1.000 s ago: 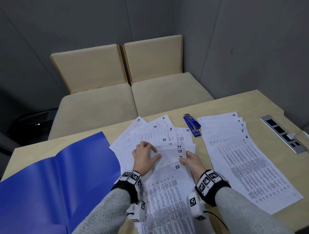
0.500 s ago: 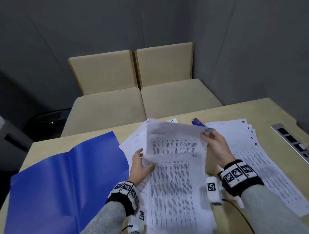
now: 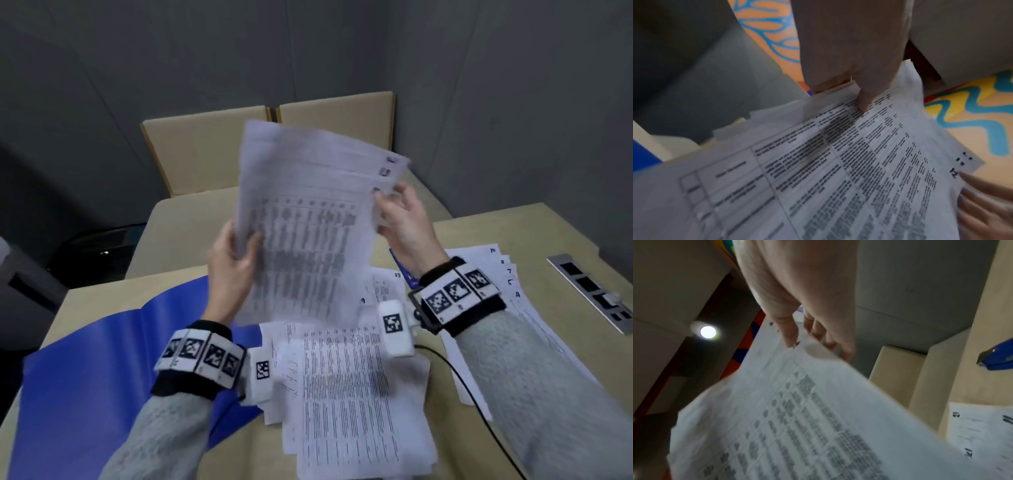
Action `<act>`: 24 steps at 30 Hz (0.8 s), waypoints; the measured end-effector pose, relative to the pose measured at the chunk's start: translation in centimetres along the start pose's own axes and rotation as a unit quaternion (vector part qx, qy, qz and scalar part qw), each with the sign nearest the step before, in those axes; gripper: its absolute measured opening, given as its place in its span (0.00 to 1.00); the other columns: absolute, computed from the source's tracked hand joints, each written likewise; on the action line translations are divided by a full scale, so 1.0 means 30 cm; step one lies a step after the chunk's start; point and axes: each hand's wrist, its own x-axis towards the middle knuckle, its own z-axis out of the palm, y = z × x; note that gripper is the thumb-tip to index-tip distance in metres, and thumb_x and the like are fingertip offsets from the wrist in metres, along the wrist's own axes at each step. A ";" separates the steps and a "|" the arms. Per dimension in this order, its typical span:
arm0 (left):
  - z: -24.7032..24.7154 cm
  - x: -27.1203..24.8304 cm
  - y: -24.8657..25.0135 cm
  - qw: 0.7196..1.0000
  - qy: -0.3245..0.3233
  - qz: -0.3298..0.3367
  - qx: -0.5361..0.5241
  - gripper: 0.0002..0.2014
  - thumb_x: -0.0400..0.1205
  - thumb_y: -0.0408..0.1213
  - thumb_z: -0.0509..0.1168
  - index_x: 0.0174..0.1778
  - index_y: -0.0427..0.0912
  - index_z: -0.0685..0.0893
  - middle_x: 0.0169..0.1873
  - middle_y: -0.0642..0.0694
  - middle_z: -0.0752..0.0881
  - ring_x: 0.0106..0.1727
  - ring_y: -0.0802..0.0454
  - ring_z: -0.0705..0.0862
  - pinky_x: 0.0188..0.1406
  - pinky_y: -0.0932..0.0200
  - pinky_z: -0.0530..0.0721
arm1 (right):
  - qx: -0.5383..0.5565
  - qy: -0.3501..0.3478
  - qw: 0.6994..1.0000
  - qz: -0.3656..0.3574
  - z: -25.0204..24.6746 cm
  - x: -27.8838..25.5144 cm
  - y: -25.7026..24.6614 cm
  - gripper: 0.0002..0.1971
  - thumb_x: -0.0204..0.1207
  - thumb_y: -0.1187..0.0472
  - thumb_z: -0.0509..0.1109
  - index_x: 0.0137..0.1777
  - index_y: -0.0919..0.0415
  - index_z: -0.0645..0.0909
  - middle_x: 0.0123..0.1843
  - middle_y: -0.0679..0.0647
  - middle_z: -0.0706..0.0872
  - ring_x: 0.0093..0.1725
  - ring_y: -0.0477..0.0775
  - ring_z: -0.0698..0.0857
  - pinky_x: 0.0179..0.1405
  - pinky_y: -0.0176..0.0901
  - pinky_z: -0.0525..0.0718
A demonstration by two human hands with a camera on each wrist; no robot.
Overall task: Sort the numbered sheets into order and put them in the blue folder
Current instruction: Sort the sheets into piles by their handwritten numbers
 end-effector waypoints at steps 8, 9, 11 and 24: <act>-0.441 -0.190 -0.424 0.948 0.022 -0.302 0.098 0.10 0.83 0.33 0.64 0.59 0.36 0.80 0.53 0.36 0.86 0.48 0.42 0.85 0.50 0.45 0.83 | -0.358 -0.028 0.907 0.218 -0.159 -0.119 0.433 0.10 0.79 0.62 0.65 0.59 0.54 0.77 0.58 0.57 0.81 0.52 0.54 0.81 0.49 0.45 0.80; -0.478 -0.247 -0.489 0.933 0.003 -0.341 0.117 0.09 0.82 0.35 0.65 0.56 0.38 0.81 0.52 0.36 0.87 0.46 0.41 0.85 0.49 0.43 0.84 | -0.420 -0.043 0.876 0.234 -0.196 -0.151 0.497 0.10 0.79 0.63 0.65 0.60 0.56 0.78 0.60 0.57 0.81 0.52 0.53 0.81 0.50 0.45 0.81; -0.537 -0.354 -0.620 0.905 -0.015 -0.397 0.151 0.09 0.76 0.41 0.68 0.50 0.44 0.84 0.50 0.37 0.89 0.50 0.37 0.88 0.53 0.36 0.85 | -0.541 -0.072 0.802 0.242 -0.254 -0.208 0.587 0.12 0.79 0.62 0.64 0.61 0.55 0.77 0.65 0.57 0.77 0.59 0.55 0.79 0.61 0.51 0.80; -0.510 -0.391 -0.637 0.749 0.043 -0.532 0.392 0.28 0.73 0.30 0.69 0.67 0.28 0.68 0.64 0.26 0.73 0.65 0.30 0.73 0.65 0.35 0.73 | -0.712 -0.108 0.658 0.221 -0.255 -0.155 0.591 0.25 0.76 0.61 0.60 0.74 0.51 0.65 0.74 0.55 0.68 0.75 0.61 0.65 0.74 0.66 0.62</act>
